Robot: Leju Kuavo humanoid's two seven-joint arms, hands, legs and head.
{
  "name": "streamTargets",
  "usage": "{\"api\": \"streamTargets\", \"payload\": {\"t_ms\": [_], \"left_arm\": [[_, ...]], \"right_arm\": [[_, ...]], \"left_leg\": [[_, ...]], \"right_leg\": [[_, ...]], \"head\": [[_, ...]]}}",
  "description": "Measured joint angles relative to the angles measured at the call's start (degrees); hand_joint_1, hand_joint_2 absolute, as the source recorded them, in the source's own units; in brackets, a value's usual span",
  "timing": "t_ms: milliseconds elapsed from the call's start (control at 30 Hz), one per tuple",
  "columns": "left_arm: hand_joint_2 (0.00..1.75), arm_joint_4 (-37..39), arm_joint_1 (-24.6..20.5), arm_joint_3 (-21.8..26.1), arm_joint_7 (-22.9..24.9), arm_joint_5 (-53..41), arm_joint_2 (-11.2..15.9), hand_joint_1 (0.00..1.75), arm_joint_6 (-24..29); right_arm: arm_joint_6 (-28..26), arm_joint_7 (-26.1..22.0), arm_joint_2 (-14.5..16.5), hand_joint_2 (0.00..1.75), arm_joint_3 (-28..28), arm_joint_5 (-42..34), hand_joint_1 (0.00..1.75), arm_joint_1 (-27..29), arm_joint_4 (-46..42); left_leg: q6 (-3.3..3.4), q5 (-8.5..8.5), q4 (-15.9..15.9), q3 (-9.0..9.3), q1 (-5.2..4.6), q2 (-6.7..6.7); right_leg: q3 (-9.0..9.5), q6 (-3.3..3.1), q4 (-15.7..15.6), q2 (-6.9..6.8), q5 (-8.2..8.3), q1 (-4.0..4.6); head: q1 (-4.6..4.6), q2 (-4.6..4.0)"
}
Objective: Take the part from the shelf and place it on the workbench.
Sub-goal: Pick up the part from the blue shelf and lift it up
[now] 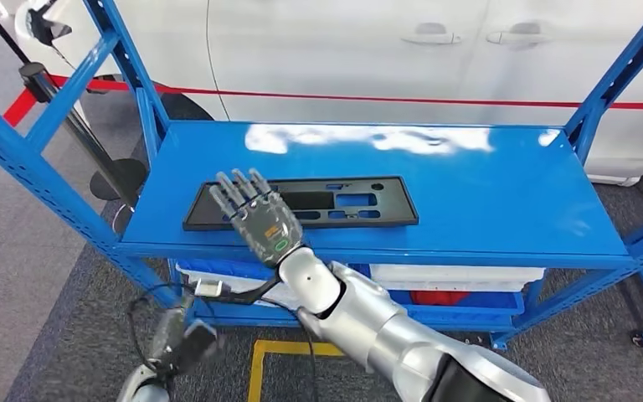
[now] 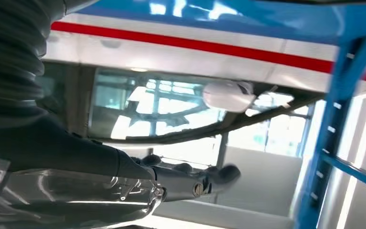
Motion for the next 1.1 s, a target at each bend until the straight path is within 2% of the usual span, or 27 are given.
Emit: {"api": "streamTargets", "payload": {"t_ms": [33,67,100,133,200,233,300,433,533,600,667,767,833,967,1100], "left_arm": [[1.75,-5.66,3.2,3.61,-2.49,-5.38,-0.95,0.0,-5.93],[1.75,-10.16,4.79,7.28,-2.22,-10.57,-2.01,0.0,-12.25],[1.75,-13.0,5.4,10.86,0.7,-15.12,-3.3,0.0,-17.8],[1.75,-14.24,5.5,13.98,5.81,-19.16,-4.75,0.0,-21.97],[1.75,-13.58,5.57,17.81,16.41,-24.87,-7.55,0.0,-26.26],[1.75,-12.75,5.76,18.7,19.45,-26.68,-8.69,0.0,-27.02],[1.75,-10.26,5.95,19.38,20.07,-28.56,-10.96,0.0,-25.62],[1.75,2.53,3.2,19.0,18.83,-34.13,-16.14,0.0,-16.07],[1.75,13.26,1.82,17.62,24.59,-38.21,-18.0,0.0,-9.91],[1.75,18.95,1.69,17.33,30.51,-38.76,-17.78,0.0,-9.07],[1.75,23.42,1.97,17.47,36.42,-38.62,-16.35,0.0,-10.11],[1.75,28.38,2.86,18.74,46.06,-36.64,-13.1,0.0,-14.15],[1.75,30.62,3.37,20.02,50.52,-35.23,-11.28,0.0,-17.12],[1.75,33.38,4.67,21.71,53.41,-33.99,-9.67,0.0,-20.92],[1.75,34.48,5.07,22.9,53.1,-33.0,-9.61,0.0,-21.28]], "right_arm": [[1.3,-0.88,-0.6,1.75,-2.86,2.42,0.0,0.76,-1.55],[2.5,-1.9,-0.97,1.75,-5.56,4.64,0.0,1.6,-3.09],[3.45,-3.07,-1.07,1.75,-7.97,6.33,0.0,2.39,-4.48],[4.07,-4.27,-0.91,1.75,-10.09,7.3,0.0,3.11,-5.66],[4.66,-6.29,-0.31,1.75,-13.44,7.31,0.0,4.24,-7.31],[4.79,-6.9,-0.03,1.75,-14.69,7.04,0.0,4.72,-7.89],[4.86,-7.56,0.43,1.75,-16.29,6.77,0.0,5.49,-8.59],[4.11,-8.3,1.8,1.75,-17.08,6.82,0.0,7.08,-8.63],[2.49,-8.59,2.1,1.75,-17.07,6.39,0.0,8.29,-7.66],[1.31,-9.06,2.11,1.75,-17.07,5.76,0.0,8.72,-6.5],[0.34,-9.61,2.11,1.75,-17.08,5.14,0.0,8.82,-5.28],[-0.92,-10.17,2.11,1.75,-17.08,4.24,0.0,8.74,-3.48],[-1.32,-10.19,2.11,1.75,-17.08,3.82,0.0,8.68,-2.58],[-1.79,-9.93,2.04,1.75,-17.07,3.37,0.0,8.48,-1.58],[-1.98,-9.75,1.95,1.75,-17.08,2.76,0.0,8.2,-1.1]], "left_leg": [[0.01,0.0,0.07,-0.22,0.05,-0.08],[0.04,-0.02,0.1,-0.42,0.07,-0.27],[0.08,-0.04,0.11,-0.56,0.09,-0.43],[0.12,-0.07,0.09,-0.61,0.09,-0.51],[0.17,-0.12,0.08,-0.63,0.09,-0.51],[0.18,-0.13,0.08,-0.57,0.09,-0.52],[0.19,-0.11,0.08,-0.5,0.09,-0.65],[0.19,-0.09,0.09,-0.47,0.09,-0.83],[0.19,-0.11,0.08,-0.52,0.12,-0.8],[0.19,-0.13,0.07,-0.55,0.15,-0.76],[0.19,-0.15,0.07,-0.59,0.18,-0.75],[0.18,-0.16,0.05,-0.67,0.26,-0.8],[0.16,-0.17,0.03,-0.67,0.29,-0.81],[0.13,-0.16,0.03,-0.57,0.29,-0.84],[0.13,-0.16,0.03,-0.61,0.29,-0.89]], "right_leg": [[-0.12,0.0,-0.02,-0.08,0.02,0.1],[-0.17,0.0,-0.03,-0.3,0.02,0.09],[-0.14,0.02,-0.04,-0.5,0.0,0.03],[-0.09,0.05,-0.04,-0.61,-0.02,-0.06],[-0.03,0.1,-0.05,-0.61,-0.06,-0.13],[-0.04,0.1,-0.06,-0.61,-0.07,-0.11],[-0.07,0.11,-0.08,-0.72,-0.07,-0.09],[-0.01,0.11,-0.1,-0.87,-0.07,-0.11],[-0.01,0.12,-0.11,-0.84,-0.09,-0.1],[-0.01,0.13,-0.11,-0.79,-0.1,-0.09],[-0.01,0.13,-0.1,-0.77,-0.14,-0.06],[-0.02,0.12,-0.09,-0.83,-0.21,0.04],[0.0,0.09,-0.05,-0.84,-0.24,0.06],[0.0,0.07,-0.02,-0.87,-0.26,0.09],[0.06,0.07,-0.04,-0.89,-0.26,0.07]], "head": [[0.04,0.0],[0.04,0.0],[0.0,0.0],[-0.01,0.0],[-0.04,0.0],[-0.03,0.0],[-0.02,0.0],[-0.04,0.0],[-0.01,0.0],[-0.02,0.0],[-0.02,0.0],[-0.01,0.0],[0.05,0.0],[0.08,-0.01],[0.09,0.0]]}}
